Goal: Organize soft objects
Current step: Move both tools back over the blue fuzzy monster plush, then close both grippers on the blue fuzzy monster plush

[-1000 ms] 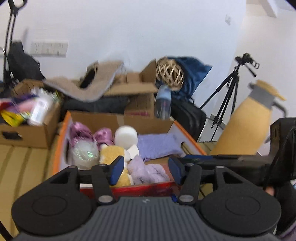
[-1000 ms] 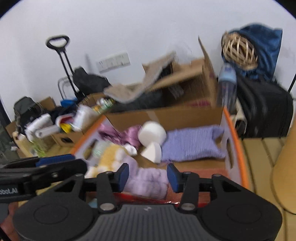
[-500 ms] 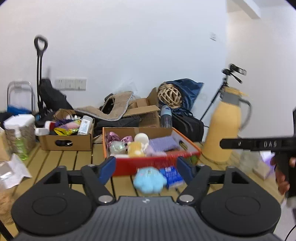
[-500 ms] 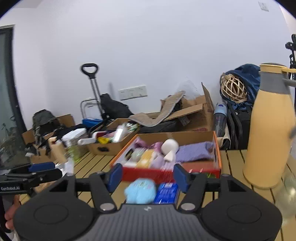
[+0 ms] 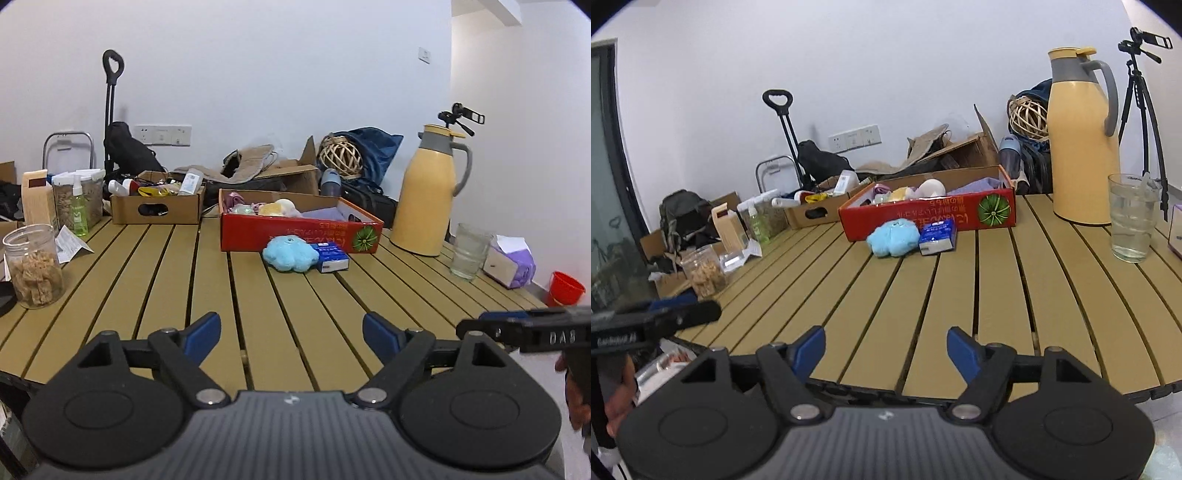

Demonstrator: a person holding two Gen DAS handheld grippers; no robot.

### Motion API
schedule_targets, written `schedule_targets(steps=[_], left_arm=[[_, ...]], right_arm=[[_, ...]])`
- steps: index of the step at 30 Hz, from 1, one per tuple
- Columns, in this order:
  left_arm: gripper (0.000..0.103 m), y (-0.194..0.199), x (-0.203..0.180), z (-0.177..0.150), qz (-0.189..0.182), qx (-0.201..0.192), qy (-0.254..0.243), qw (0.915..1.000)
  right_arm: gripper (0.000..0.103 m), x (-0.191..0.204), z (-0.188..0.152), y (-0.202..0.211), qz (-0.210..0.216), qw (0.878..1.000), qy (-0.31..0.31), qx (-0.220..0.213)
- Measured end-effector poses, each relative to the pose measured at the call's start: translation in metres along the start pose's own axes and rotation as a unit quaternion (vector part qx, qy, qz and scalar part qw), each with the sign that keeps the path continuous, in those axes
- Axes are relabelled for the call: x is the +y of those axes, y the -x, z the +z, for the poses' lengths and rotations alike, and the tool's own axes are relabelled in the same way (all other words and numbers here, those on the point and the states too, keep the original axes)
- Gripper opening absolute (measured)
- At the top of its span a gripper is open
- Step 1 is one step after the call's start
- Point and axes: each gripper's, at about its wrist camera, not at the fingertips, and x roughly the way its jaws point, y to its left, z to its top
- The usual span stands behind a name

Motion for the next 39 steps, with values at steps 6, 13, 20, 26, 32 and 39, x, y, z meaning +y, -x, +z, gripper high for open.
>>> schedule_targets(steps=[6,13,20,26,32,39], left_arm=[[0.086,-0.027,0.003,-0.003,0.001,0.023,0.012,0.9997],[0.075,-0.092,0.022,0.012,-0.012,0.065,0.070,0.9953],[0.071,-0.190,0.037,0.056,-0.030,0.086,0.087,0.9920],[0.068,-0.267,0.052,0.072,-0.053,0.106,0.116,0.9861],[0.051,-0.295,0.062,0.061,-0.083,0.119,0.138,0.9798],[0.031,-0.300,0.060,0.055,-0.078,0.113,0.119,0.9834]], right_arm=[[0.072,-0.001,-0.001,-0.018,0.008,1.000,-0.009,0.008],[0.069,-0.013,0.021,-0.070,0.033,0.999,-0.036,0.018],[0.067,-0.030,0.084,-0.152,0.044,0.999,-0.023,0.013],[0.057,-0.057,0.137,-0.243,0.072,0.994,-0.068,0.035],[0.056,-0.063,0.138,-0.298,0.075,0.993,-0.064,0.058],[0.046,-0.056,0.123,-0.314,0.070,0.994,-0.042,0.071]])
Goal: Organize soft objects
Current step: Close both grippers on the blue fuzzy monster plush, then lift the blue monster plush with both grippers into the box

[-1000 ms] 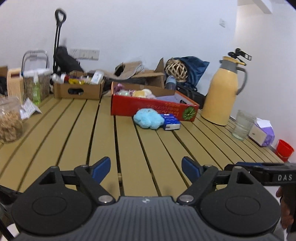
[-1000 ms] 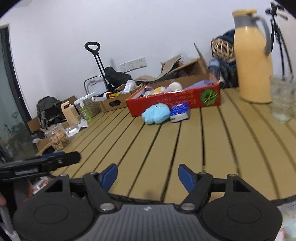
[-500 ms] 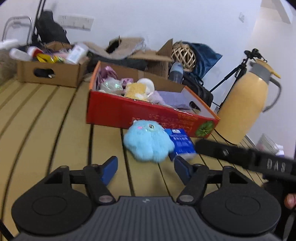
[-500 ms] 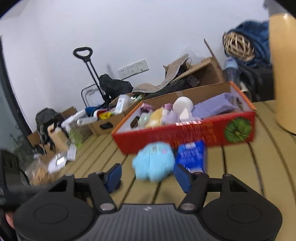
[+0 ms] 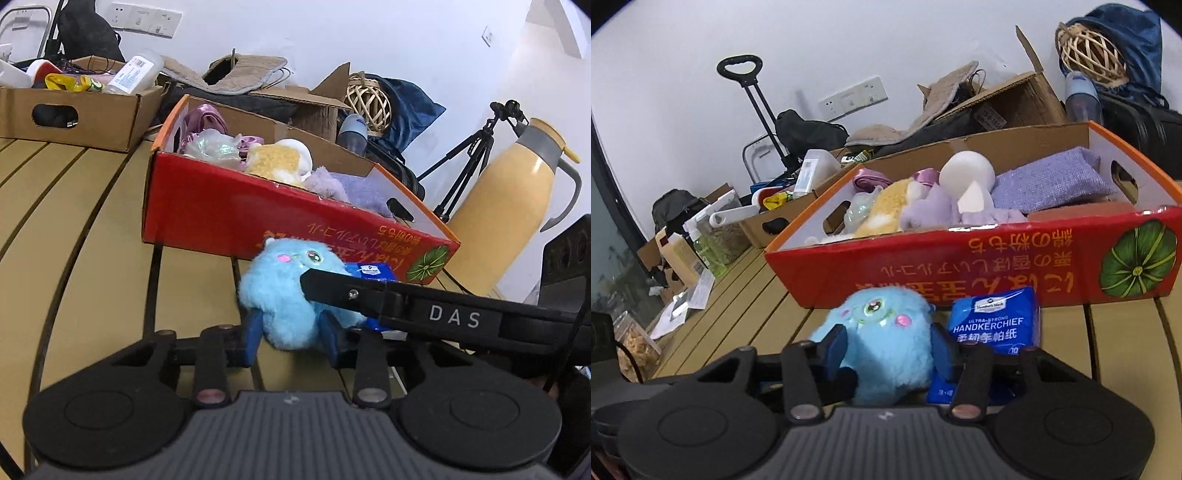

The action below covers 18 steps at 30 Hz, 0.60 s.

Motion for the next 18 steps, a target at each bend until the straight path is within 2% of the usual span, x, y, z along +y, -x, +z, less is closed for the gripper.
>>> schedule_targets(steps=[1,3,10,15,18], left_arm=[[0.030,0.000,0.001,0.000,0.000,0.000,0.003,1.0000],[0.030,0.002,0.002,0.000,0.004,-0.002,0.006,1.0000],[0.029,0.038,-0.007,-0.020,0.004,0.005,-0.034,0.9994],[0.028,0.084,-0.022,-0.063,-0.001,-0.011,-0.030,0.9995],[0.028,0.104,-0.037,-0.093,0.002,-0.016,-0.061,0.9980]], right_arm=[[0.044,-0.001,0.000,0.000,0.000,1.000,-0.002,0.000],[0.035,0.000,0.000,0.002,-0.003,1.000,-0.008,0.003],[0.034,0.016,-0.023,0.028,0.008,1.000,0.008,0.009],[0.033,0.033,-0.061,0.072,0.022,1.000,0.017,-0.003],[0.033,0.041,-0.093,0.099,0.019,1.000,0.009,-0.008]])
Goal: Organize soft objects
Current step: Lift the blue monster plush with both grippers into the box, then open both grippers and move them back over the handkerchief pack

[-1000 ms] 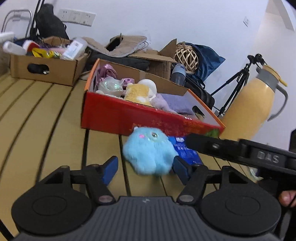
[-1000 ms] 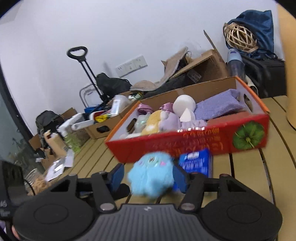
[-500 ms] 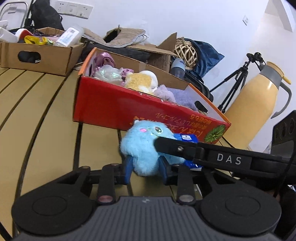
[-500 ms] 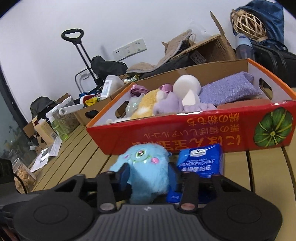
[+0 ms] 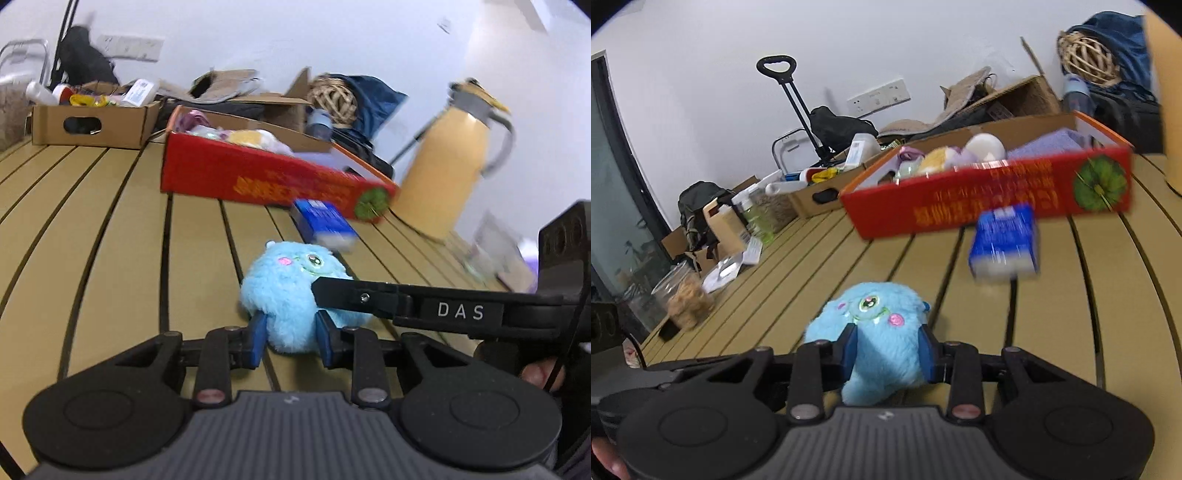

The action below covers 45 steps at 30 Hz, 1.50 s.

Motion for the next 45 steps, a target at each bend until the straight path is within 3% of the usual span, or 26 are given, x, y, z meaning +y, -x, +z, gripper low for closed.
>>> schedule_targets(steps=[6,10,13,16,20,25,30,34,38,41,45], left_arm=[[0.027,0.041,-0.030,-0.039,-0.035,-0.010,0.010,0.9993],[0.027,0.052,-0.046,-0.037,-0.064,-0.029,0.004,0.9975],[0.027,0.047,-0.055,-0.021,-0.082,-0.042,0.014,0.9956],[0.027,0.026,-0.061,0.014,-0.095,-0.054,0.003,0.9940],[0.027,-0.014,-0.061,0.087,-0.107,-0.080,-0.007,0.9911],[0.027,-0.096,-0.047,0.178,-0.110,-0.060,-0.003,0.9921],[0.027,-0.194,-0.009,0.223,-0.098,-0.002,0.016,0.9950],[0.028,-0.249,0.018,0.228,-0.048,0.040,0.034,0.9974],[0.028,-0.252,0.025,0.220,-0.042,0.031,0.016,0.9985],[0.028,-0.244,0.026,0.219,-0.042,0.022,0.005,0.9988],[0.028,-0.231,0.026,0.223,-0.035,0.026,0.020,0.9989]], right_arm=[[0.032,0.013,-0.056,0.065,-0.013,0.999,-0.029,-0.030],[0.032,-0.001,-0.070,0.099,0.005,0.996,-0.076,-0.050],[0.032,-0.010,-0.060,0.112,0.009,0.994,-0.086,-0.072],[0.032,-0.020,-0.028,0.111,-0.002,0.994,-0.069,-0.087],[0.031,-0.043,0.049,0.094,-0.003,0.992,-0.040,-0.119],[0.031,-0.077,0.139,0.042,-0.038,0.989,-0.013,-0.140],[0.031,-0.130,0.196,-0.036,-0.049,0.993,-0.051,-0.092],[0.030,-0.155,0.215,-0.110,-0.085,0.995,-0.048,-0.021],[0.030,-0.159,0.209,-0.156,-0.113,0.992,-0.017,0.047],[0.031,-0.163,0.209,-0.156,-0.094,0.994,-0.035,0.052],[0.043,-0.160,0.208,-0.153,-0.094,0.993,-0.035,0.069]])
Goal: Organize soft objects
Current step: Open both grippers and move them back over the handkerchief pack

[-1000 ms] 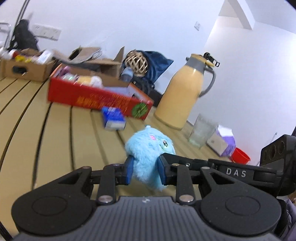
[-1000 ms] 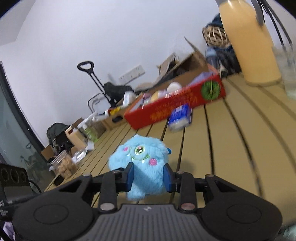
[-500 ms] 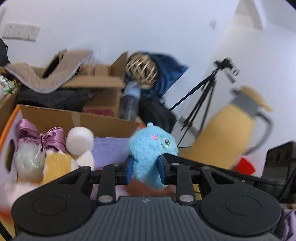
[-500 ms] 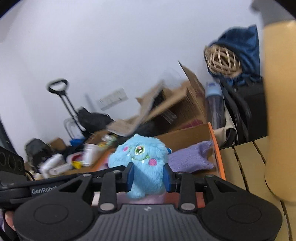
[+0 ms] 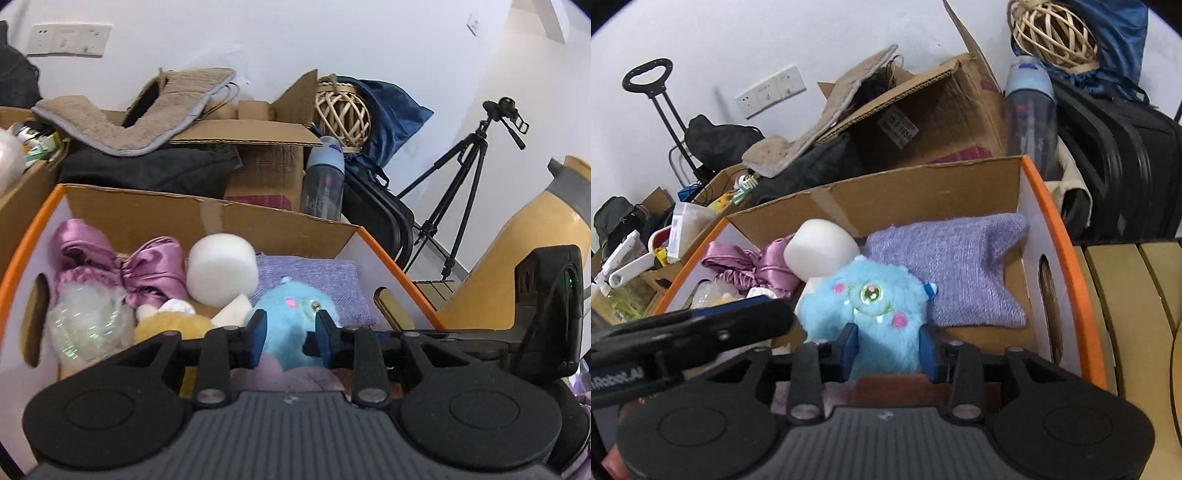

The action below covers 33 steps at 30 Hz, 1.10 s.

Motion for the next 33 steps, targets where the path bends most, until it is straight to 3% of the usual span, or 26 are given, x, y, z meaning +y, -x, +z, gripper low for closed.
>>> schedule_targets(steps=[3,7,11,13,14,21,23,27,30,33], left_arm=[[0.028,0.023,-0.007,0.000,0.015,0.000,-0.009,0.9998],[0.029,0.081,-0.024,0.001,0.038,-0.028,-0.034,0.9983],[0.047,0.159,-0.044,-0.008,0.049,-0.071,-0.069,0.9939],[0.052,0.202,-0.055,-0.019,0.055,-0.093,-0.089,0.9901],[0.059,0.220,-0.061,-0.024,0.060,-0.102,-0.098,0.9881],[0.078,0.323,-0.099,-0.085,0.140,-0.150,-0.166,0.9645],[0.082,0.348,-0.107,-0.105,0.151,-0.169,-0.162,0.9605],[0.095,0.393,-0.114,-0.157,0.152,-0.212,-0.139,0.9554],[0.099,0.418,-0.112,-0.203,0.163,-0.228,-0.110,0.9537],[0.100,0.435,-0.101,-0.243,0.168,-0.223,-0.062,0.9583]], right_arm=[[0.046,0.008,-0.004,0.032,-0.022,0.999,0.009,-0.031],[0.053,0.033,-0.006,0.094,-0.030,0.996,0.046,-0.065],[0.055,0.056,-0.017,0.170,-0.039,0.990,0.076,-0.109],[0.060,0.064,-0.029,0.214,-0.037,0.985,0.090,-0.139],[0.063,0.070,-0.036,0.234,-0.033,0.983,0.095,-0.151],[0.068,0.101,-0.102,0.342,-0.018,0.965,0.134,-0.227],[0.069,0.108,-0.123,0.361,-0.020,0.961,0.139,-0.240],[0.081,0.119,-0.186,0.390,0.007,0.956,0.142,-0.255],[0.081,0.122,-0.236,0.394,0.007,0.962,0.134,-0.239],[0.081,0.117,-0.287,0.394,0.008,0.969,0.105,-0.222]])
